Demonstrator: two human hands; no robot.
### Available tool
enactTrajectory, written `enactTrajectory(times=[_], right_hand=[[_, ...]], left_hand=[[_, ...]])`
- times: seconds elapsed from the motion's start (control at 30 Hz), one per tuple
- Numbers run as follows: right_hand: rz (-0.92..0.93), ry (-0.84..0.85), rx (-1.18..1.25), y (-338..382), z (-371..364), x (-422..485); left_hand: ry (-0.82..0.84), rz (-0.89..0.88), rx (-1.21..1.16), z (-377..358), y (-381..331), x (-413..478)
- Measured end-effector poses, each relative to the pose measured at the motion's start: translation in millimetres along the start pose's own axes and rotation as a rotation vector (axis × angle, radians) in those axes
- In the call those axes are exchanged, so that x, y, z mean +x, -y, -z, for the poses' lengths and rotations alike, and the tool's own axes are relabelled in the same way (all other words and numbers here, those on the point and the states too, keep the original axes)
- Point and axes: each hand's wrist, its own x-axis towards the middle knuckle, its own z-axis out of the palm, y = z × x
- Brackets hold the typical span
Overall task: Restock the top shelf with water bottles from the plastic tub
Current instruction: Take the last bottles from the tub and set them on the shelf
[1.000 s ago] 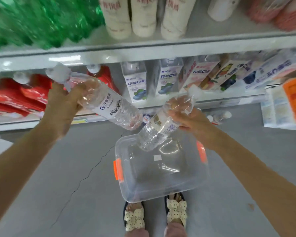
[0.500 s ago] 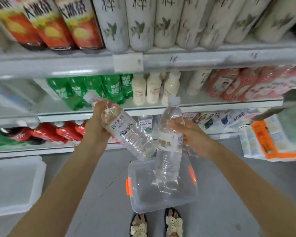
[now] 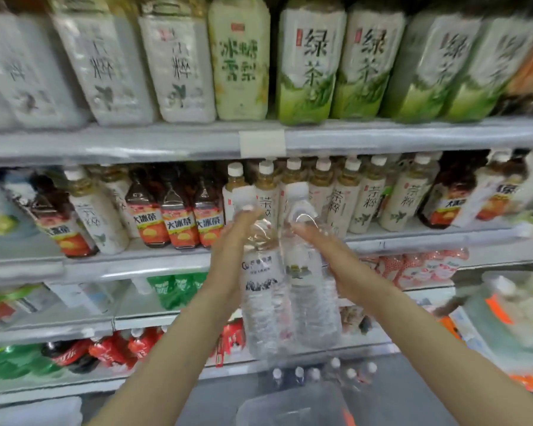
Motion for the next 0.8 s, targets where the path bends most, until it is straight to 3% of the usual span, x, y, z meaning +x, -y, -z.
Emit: enactTrajectory(times=[0.23, 0.47, 0.8], right_hand=[[0.31, 0.038, -0.073, 111, -24, -47], [0.551, -0.039, -0.138, 192, -41, -90], [0.742, -0.16, -0.163, 265, -35, -136]], left_hand=[[0.003, -0.194, 0.058, -28, -117, -32], [0.086, -0.343, 0.109, -46, -205, -71], [-0.061, -0.527, 0.129, -97, -284, -112]])
